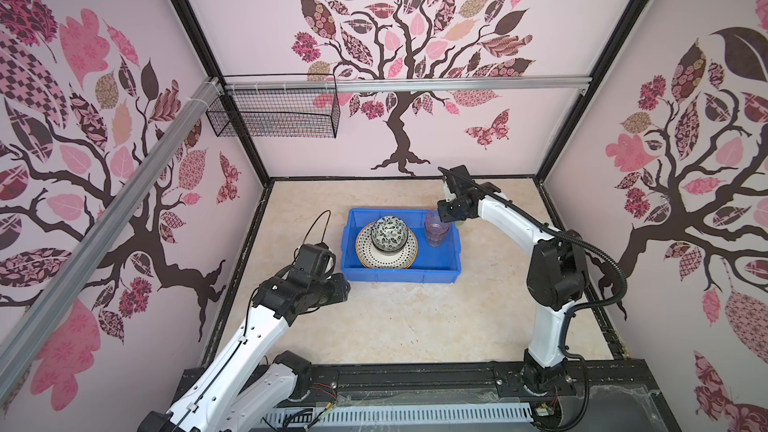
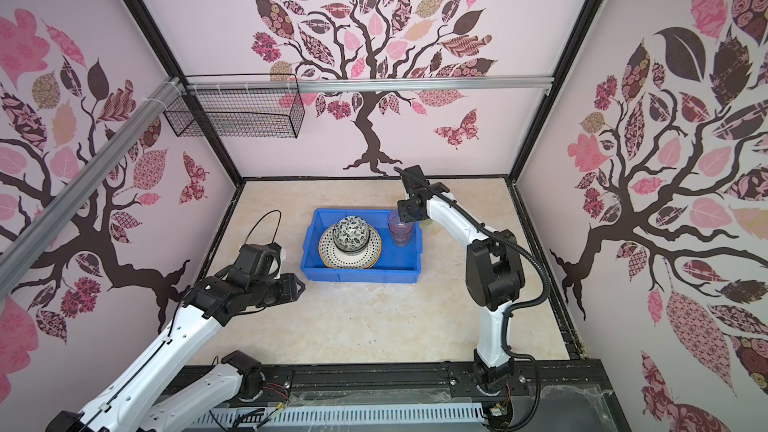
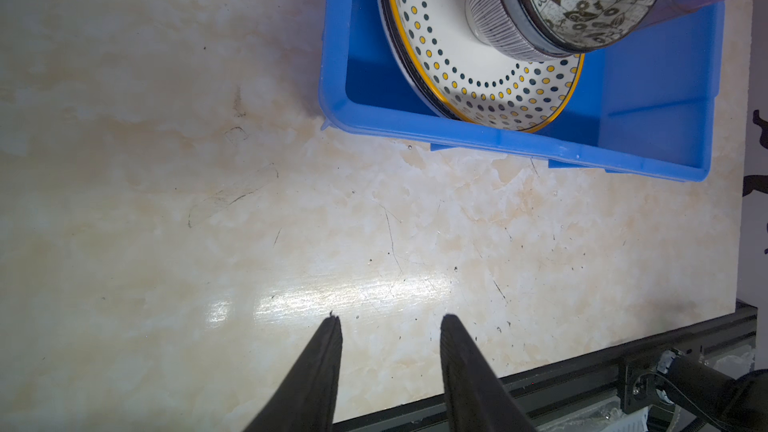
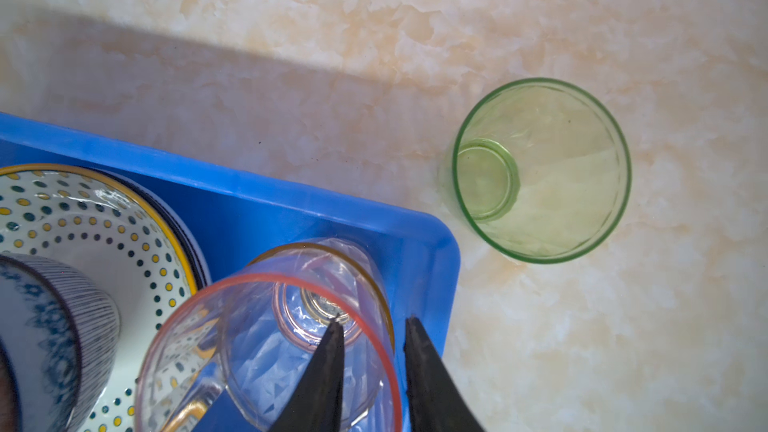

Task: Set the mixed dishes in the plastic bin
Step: 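Lower the pink cup into the bin corner beside the yellow cup, then open the right gripper and release the pink cup in the bin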

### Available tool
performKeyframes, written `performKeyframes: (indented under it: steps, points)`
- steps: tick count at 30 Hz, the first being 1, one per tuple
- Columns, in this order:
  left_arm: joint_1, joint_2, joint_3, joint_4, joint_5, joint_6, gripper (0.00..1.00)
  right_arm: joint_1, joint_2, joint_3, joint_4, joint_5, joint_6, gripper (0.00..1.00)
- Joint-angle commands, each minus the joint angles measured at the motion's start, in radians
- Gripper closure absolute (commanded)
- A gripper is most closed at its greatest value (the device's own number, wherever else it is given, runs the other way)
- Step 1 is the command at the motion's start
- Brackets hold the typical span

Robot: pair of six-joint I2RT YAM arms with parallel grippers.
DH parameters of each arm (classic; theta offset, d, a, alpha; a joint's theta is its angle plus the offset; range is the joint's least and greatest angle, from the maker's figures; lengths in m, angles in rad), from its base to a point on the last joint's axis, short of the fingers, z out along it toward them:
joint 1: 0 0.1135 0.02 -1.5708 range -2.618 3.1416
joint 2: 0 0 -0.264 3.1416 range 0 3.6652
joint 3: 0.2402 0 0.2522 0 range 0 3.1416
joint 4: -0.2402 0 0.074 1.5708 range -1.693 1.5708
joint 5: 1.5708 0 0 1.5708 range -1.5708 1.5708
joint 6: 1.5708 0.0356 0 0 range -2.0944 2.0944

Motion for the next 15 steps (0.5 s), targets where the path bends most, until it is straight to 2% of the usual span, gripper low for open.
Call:
performKeyframes:
  steps: [1, 15]
  points:
    - [0.003, -0.008, -0.026, 0.020, 0.007, 0.007, 0.57, 0.006, -0.092, -0.009, 0.025, -0.020, 0.014, 0.70]
    - [0.003, -0.015, -0.027, 0.020, 0.005, 0.006, 0.57, 0.005, -0.204, -0.114, 0.112, 0.011, 0.037, 0.64]
